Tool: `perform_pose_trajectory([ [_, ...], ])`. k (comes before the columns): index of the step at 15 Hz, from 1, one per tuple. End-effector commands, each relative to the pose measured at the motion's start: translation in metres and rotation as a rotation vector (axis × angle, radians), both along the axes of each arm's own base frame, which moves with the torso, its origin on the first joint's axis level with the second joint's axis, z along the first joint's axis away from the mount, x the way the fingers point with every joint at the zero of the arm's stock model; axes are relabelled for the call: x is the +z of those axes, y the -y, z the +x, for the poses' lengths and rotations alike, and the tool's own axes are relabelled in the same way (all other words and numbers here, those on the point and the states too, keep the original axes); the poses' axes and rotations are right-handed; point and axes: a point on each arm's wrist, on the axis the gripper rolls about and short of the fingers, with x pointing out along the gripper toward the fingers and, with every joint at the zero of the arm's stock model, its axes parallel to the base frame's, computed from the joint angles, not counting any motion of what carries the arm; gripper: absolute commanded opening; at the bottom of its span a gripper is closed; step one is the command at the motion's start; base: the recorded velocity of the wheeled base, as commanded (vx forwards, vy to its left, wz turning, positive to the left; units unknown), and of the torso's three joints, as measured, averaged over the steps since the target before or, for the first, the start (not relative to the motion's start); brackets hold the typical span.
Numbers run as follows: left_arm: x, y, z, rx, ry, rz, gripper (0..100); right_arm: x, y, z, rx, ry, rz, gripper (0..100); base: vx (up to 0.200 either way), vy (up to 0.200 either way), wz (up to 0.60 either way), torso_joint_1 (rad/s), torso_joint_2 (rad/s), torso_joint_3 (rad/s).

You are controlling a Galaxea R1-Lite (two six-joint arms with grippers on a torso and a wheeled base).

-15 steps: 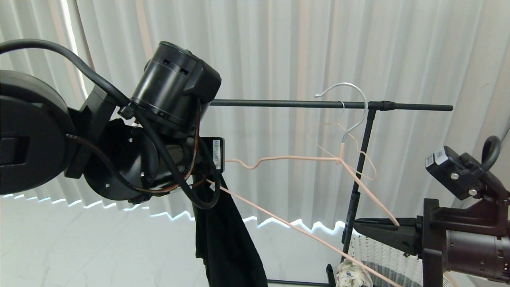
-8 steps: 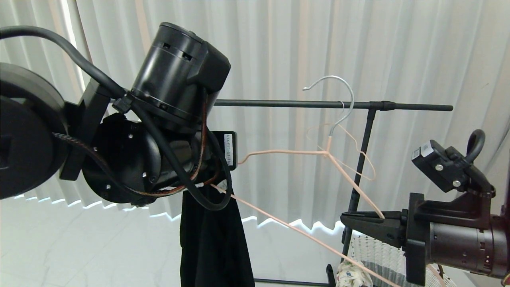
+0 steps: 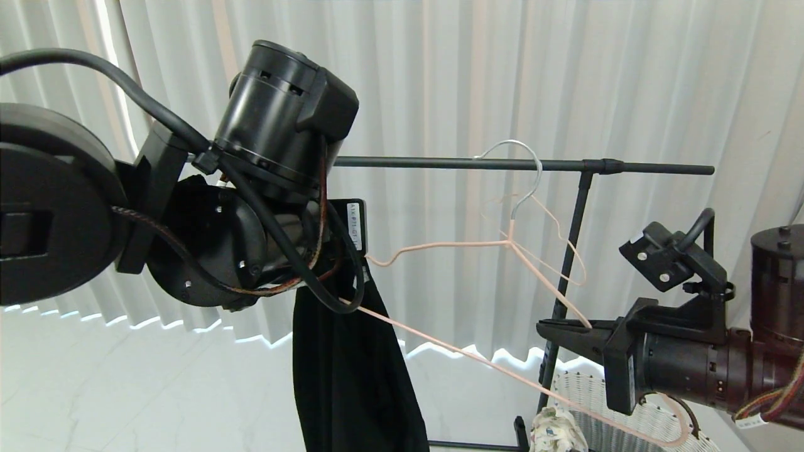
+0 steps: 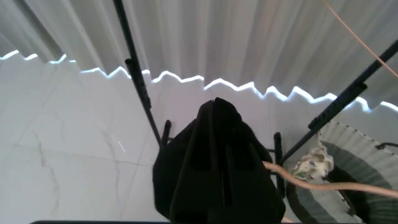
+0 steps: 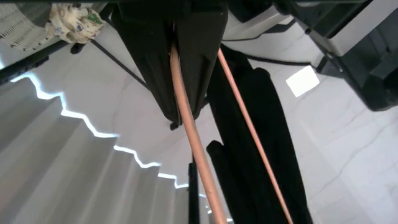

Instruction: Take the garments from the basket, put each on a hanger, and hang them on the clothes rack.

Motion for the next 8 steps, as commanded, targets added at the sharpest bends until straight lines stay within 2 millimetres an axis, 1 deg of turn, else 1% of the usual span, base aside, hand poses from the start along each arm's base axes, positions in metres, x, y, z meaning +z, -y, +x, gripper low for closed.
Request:
perform_pose_trajectory([
  [1,-0.0025,-0.0009,0.0045,0.019,-0.002,0.009,0,0.0010,0.0063,0.0057,-0.040,0.005,0.003,0,0.000,0.000,0.00,0.000,0.00,0.000],
  [5,-0.0065,0.0016,0.0108,0.054,0.007,0.029,0,0.0028,0.0092,0.0081,-0.060,0.012,0.009,0,0.000,0.000,0.00,0.000,0.00,0.000],
  [8,0.0010,0.0013,0.0114,0.065,0.035,0.007,0,0.0051,0.0101,0.0111,-0.072,0.018,0.014,0,0.000,0.000,0.00,0.000,0.00,0.000],
])
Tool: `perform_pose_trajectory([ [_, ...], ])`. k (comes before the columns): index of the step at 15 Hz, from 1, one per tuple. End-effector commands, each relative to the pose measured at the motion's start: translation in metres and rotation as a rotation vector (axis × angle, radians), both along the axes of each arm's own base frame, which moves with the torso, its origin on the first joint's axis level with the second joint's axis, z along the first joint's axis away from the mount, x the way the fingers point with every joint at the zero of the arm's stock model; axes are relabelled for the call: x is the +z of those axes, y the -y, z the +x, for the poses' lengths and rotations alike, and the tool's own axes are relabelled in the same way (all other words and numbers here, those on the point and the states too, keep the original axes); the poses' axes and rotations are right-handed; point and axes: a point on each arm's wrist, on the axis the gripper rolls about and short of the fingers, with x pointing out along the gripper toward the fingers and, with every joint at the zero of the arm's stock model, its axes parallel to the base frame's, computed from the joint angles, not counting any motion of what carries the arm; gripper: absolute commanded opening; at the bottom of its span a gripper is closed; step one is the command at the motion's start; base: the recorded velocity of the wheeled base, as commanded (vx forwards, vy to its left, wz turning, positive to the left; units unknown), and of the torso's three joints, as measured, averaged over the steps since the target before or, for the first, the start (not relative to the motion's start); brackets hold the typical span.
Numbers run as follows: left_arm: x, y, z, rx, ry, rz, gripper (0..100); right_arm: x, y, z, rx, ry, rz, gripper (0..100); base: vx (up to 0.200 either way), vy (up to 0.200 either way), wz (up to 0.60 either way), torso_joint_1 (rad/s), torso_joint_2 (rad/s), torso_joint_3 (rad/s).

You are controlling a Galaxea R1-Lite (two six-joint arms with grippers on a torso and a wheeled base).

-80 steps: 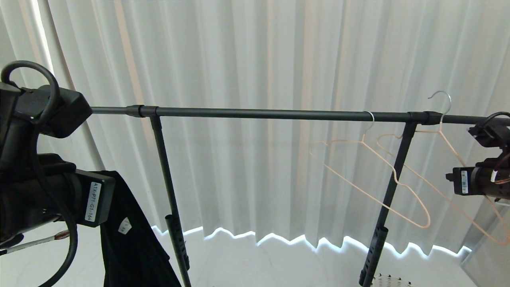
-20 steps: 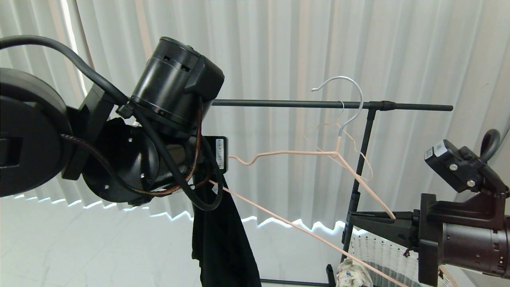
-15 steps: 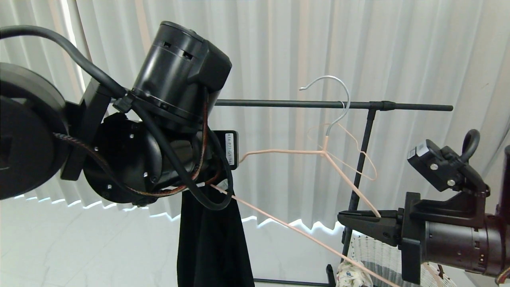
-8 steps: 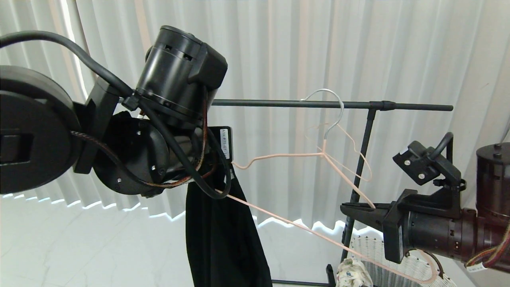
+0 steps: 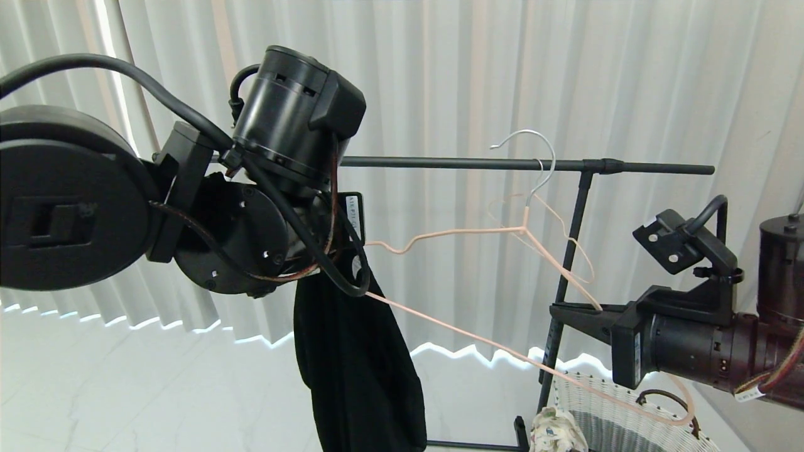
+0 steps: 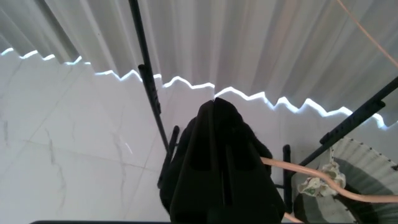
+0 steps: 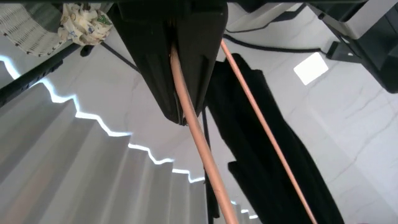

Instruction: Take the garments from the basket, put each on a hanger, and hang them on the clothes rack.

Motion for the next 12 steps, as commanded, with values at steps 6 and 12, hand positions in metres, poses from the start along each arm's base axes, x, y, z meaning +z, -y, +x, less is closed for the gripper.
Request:
perform_pose_trajectory([
  [6,0.009,-0.001,0.003,0.036,0.037,-0.032,0,0.008,-0.002,0.016,-0.038,0.018,0.014,0,0.000,0.000,0.00,0.000,0.00,0.000],
  [12,0.010,-0.008,0.008,0.094,0.050,-0.037,0,0.007,-0.002,0.024,-0.062,0.029,0.022,0,0.000,0.000,0.00,0.000,0.00,0.000],
])
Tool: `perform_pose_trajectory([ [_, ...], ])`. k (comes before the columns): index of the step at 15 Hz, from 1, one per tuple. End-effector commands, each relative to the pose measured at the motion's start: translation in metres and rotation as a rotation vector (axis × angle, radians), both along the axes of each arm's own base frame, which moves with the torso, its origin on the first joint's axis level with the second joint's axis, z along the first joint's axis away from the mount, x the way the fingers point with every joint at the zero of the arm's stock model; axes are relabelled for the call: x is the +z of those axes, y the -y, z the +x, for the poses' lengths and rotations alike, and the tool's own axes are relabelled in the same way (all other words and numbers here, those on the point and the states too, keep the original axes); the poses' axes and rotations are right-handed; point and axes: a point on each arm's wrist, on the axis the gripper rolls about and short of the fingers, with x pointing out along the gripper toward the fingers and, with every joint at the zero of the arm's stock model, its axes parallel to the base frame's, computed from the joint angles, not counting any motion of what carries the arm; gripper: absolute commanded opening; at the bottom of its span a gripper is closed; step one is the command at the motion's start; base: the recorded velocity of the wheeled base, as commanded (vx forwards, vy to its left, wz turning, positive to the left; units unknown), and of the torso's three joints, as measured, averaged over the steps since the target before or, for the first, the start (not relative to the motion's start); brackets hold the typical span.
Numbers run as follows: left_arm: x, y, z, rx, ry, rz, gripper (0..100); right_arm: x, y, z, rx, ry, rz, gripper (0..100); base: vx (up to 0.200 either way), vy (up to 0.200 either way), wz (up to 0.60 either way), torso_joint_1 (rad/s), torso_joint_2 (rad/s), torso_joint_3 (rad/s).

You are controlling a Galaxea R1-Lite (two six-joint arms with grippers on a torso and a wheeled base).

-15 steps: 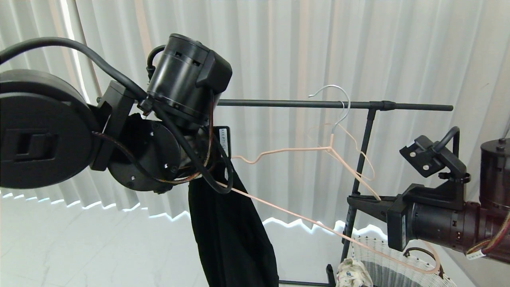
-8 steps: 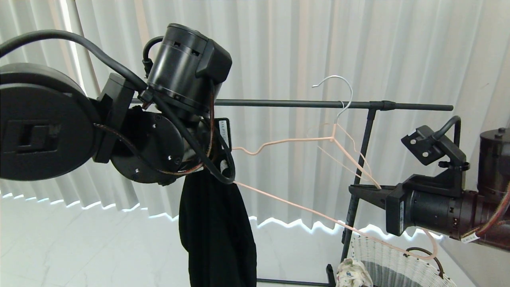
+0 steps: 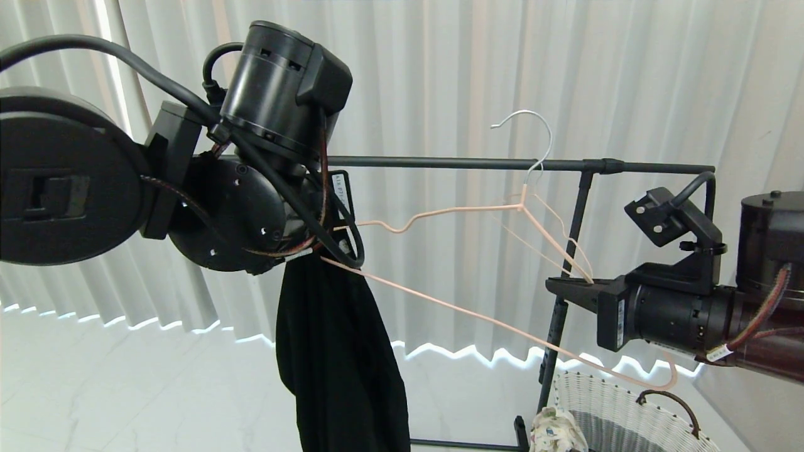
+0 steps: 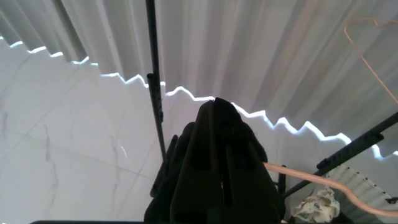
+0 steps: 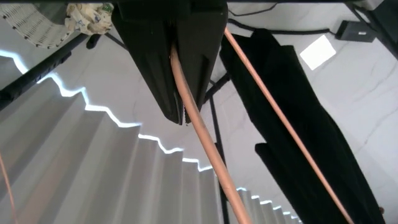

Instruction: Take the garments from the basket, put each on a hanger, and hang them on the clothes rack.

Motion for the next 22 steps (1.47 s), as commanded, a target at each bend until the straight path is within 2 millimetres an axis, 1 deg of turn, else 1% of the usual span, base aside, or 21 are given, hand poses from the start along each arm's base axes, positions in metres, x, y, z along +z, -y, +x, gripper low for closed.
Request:
perform_pose_trajectory([
  [1,-0.001,-0.001,0.000,0.004,-0.002,0.002,0,0.000,0.003,0.003,-0.024,0.003,-0.001,0,0.000,0.000,0.00,0.000,0.00,0.000],
  [2,-0.002,0.000,0.001,0.001,-0.004,0.004,0,0.000,0.003,0.005,-0.062,0.016,-0.001,0,0.000,0.000,0.00,0.000,0.00,0.000],
  [4,-0.006,0.008,0.001,-0.017,-0.014,0.010,0,0.000,0.002,0.006,-0.069,0.020,-0.001,0,0.000,0.000,0.00,0.000,0.00,0.000],
  [7,-0.011,0.021,0.005,-0.028,-0.021,-0.007,0,-0.001,-0.008,0.003,-0.029,0.027,0.012,0,0.000,0.000,0.00,0.000,0.00,0.000],
  [8,-0.012,0.028,0.006,-0.027,-0.016,-0.033,0,-0.004,-0.013,0.005,-0.024,0.027,0.011,0,0.000,0.000,0.00,0.000,0.00,0.000],
  [10,-0.012,0.033,0.006,-0.031,-0.012,-0.053,0,-0.007,-0.021,0.007,-0.027,0.038,0.014,0,0.000,0.000,0.00,0.000,0.00,0.000],
  [12,-0.005,0.034,0.006,-0.021,0.010,-0.100,0,-0.011,-0.030,0.006,-0.015,0.033,0.017,0,0.000,0.000,0.00,0.000,0.00,0.000],
  [15,0.004,0.043,-0.002,-0.056,0.031,-0.138,0,-0.016,-0.046,0.005,0.002,0.021,0.032,0,0.000,0.000,0.00,0.000,0.00,0.000],
  [17,0.010,0.048,-0.006,-0.088,0.041,-0.165,0,-0.016,-0.056,0.009,-0.013,0.022,0.056,0,0.000,0.000,0.00,0.000,0.00,0.000],
  [20,0.015,0.053,-0.010,-0.106,0.048,-0.201,0,-0.013,-0.063,0.011,-0.007,0.024,0.075,0,0.000,0.000,0.00,0.000,0.00,0.000],
  [22,0.016,0.054,-0.011,-0.129,0.040,-0.222,0,-0.013,-0.068,0.005,0.013,0.007,0.093,0,0.000,0.000,0.00,0.000,0.00,0.000],
])
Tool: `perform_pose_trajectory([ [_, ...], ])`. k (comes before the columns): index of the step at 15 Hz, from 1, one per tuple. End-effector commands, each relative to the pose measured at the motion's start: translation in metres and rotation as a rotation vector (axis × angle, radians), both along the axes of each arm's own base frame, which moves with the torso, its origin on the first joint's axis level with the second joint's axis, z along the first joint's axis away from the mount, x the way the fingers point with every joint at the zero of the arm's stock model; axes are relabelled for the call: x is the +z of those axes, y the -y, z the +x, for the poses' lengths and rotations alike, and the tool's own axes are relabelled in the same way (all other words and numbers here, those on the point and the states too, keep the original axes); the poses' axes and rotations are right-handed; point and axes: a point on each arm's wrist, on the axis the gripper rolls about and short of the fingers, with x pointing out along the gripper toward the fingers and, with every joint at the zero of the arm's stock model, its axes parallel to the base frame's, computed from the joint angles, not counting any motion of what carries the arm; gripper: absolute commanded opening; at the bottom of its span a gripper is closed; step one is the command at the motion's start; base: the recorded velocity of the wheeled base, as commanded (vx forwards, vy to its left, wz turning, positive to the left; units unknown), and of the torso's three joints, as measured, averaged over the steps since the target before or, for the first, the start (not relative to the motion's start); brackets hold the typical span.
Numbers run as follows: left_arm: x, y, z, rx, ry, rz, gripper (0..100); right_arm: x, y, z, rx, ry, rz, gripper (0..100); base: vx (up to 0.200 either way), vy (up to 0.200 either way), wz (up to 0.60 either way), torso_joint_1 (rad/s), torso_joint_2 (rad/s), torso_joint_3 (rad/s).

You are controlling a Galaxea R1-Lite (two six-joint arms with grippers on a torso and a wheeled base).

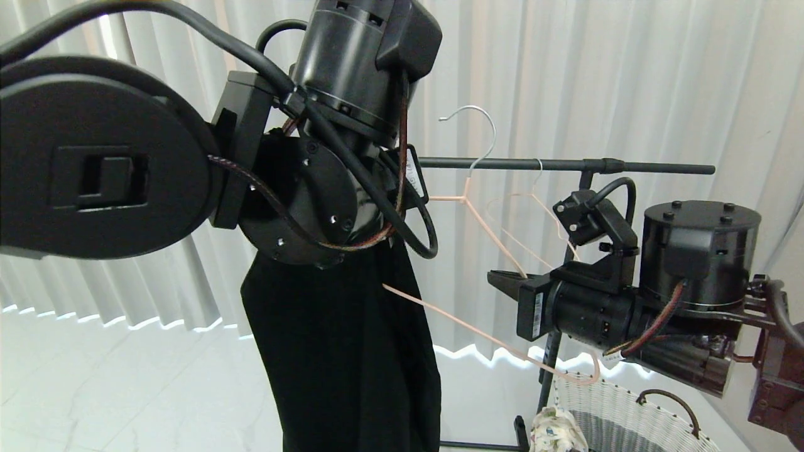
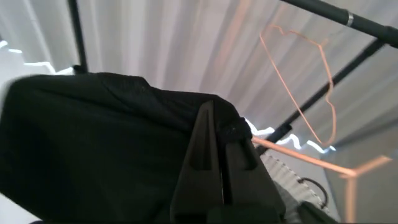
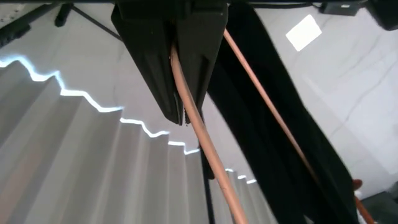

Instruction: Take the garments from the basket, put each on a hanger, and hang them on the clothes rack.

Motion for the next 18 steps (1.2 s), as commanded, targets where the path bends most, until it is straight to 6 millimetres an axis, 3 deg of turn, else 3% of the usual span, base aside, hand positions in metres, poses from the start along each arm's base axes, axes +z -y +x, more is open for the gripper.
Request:
perform_pose_trajectory([
  [1,0.002,0.001,-0.001,-0.013,0.001,-0.009,0,-0.001,-0.006,-0.004,0.022,-0.009,0.007,0,0.000,0.000,0.00,0.000,0.00,0.000],
  [8,0.013,0.022,-0.028,-0.181,-0.001,-0.055,0,0.001,-0.028,-0.007,0.042,-0.028,0.041,0,0.000,0.000,0.00,0.000,0.00,0.000],
  [14,0.009,0.016,-0.021,-0.149,0.001,-0.020,0,0.002,-0.024,-0.006,-0.019,-0.029,0.053,0,0.000,0.000,0.00,0.000,0.00,0.000],
  [15,0.010,0.015,-0.021,-0.148,0.002,-0.018,100,0.003,-0.024,-0.006,-0.025,-0.025,0.056,0,0.000,0.000,0.00,0.000,0.00,0.000],
  [18,0.008,0.013,-0.020,-0.144,-0.001,0.001,100,0.004,-0.023,-0.004,-0.035,-0.013,0.070,0,0.000,0.000,0.00,0.000,0.00,0.000],
])
